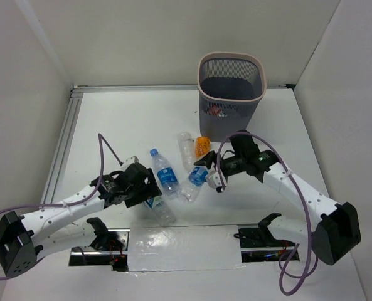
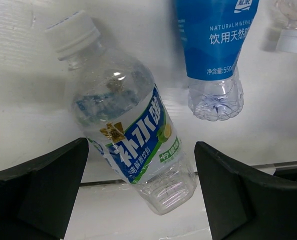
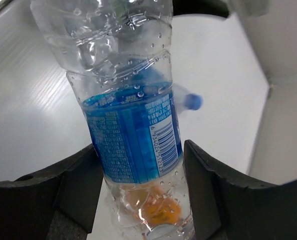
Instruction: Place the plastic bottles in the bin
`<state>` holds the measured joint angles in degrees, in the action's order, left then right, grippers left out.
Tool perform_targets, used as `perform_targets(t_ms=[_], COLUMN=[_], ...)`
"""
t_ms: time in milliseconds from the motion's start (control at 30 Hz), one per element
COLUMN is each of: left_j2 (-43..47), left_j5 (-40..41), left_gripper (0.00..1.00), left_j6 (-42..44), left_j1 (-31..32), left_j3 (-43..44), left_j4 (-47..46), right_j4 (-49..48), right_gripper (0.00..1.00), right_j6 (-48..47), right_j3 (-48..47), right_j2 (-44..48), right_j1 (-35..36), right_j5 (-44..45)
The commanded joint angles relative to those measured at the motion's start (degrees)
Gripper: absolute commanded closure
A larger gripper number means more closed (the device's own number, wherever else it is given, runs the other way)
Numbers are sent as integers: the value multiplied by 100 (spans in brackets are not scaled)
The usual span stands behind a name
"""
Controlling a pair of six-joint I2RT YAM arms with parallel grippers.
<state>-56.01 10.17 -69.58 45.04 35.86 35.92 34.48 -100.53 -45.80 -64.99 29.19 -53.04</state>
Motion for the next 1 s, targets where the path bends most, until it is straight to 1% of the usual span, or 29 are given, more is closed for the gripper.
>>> perform_targets(t_ms=[0,33,67,100,133,167,200,233,267,300,333,367,433,467,500,533,600,667,733,833,867,900,967], left_j2=[-86,-147,-147,-147,-147,-95,1,89,90,142,143,143,143,143,143,143,143,195,196,248,248,196,117], left_j5=[257,257,257,257,309,310,310,371,371,371,371,423,485,485,555,608,669,670,732,732,732,732,732], left_gripper=[0,0,0,0,0,0,0,0,0,0,0,0,0,0,0,0,0,0,0,0,0,0,0], left_j6=[-196,-196,-196,-196,-196,-196,-196,-196,-196,-196,-196,-196,-144,-143,-143,-82,-20,50,111,269,348,349,463], left_j1=[172,172,224,225,225,295,295,295,295,347,348,348,348,348,348,348,401,401,401,401,401,401,401], left_j3=[-113,-114,-114,-114,-114,-175,-175,-228,-228,-228,-228,-280,-281,-351,-351,-403,-466,-606,-676,-747,-808,-808,-808], left_j4=[-384,-384,-445,-446,-446,-446,-446,-446,-446,-446,-446,-446,-446,-515,-612,-674,-892,-1034,-1262,-1623,-1684,-1737,-1869], right_j4=[-1239,-1494,-2115,-2469,-2768,-3180,-3323,-3656,-3659,-3876,-3957,-4080,-4151,-4151,-4064,-4063,-4116,-4029,-3756,-3387,-3308,-3255,-3255], right_gripper=[67,67,67,67,67,67,67,67,67,67,67,67,67,67,67,66,65,65,62,47,42,33,26], right_j6=[2065,2429,2824,3777,4178,4495,4951,5234,5506,5892,6018,6115,6501,6607,6817,6949,7187,7468,7696,7925,8065,8128,8250], right_j3=[-490,-691,-798,-912,-1052,-1437,-1675,-2174,-2448,-2730,-3254,-3495,-3943,-4372,-4533,-4621,-4622,-4753,-4754,-4877,-4877,-4877,-4816], right_j2=[206,258,259,259,189,15,-92,-328,-460,-592,-863,-988,-1243,-1488,-1594,-1674,-1797,-1876,-2017,-2254,-2307,-2360,-2422], right_j1=[261,332,394,525,579,579,657,719,720,720,720,720,545,457,352,90,-175,-492,-764,-1072,-1273,-1371,-1617], right_j5=[-620,-620,-525,-402,-261,-8,125,527,757,986,1223,1695,2216,2628,2788,2920,3210,3290,3291,3230,3177,3046,2974])
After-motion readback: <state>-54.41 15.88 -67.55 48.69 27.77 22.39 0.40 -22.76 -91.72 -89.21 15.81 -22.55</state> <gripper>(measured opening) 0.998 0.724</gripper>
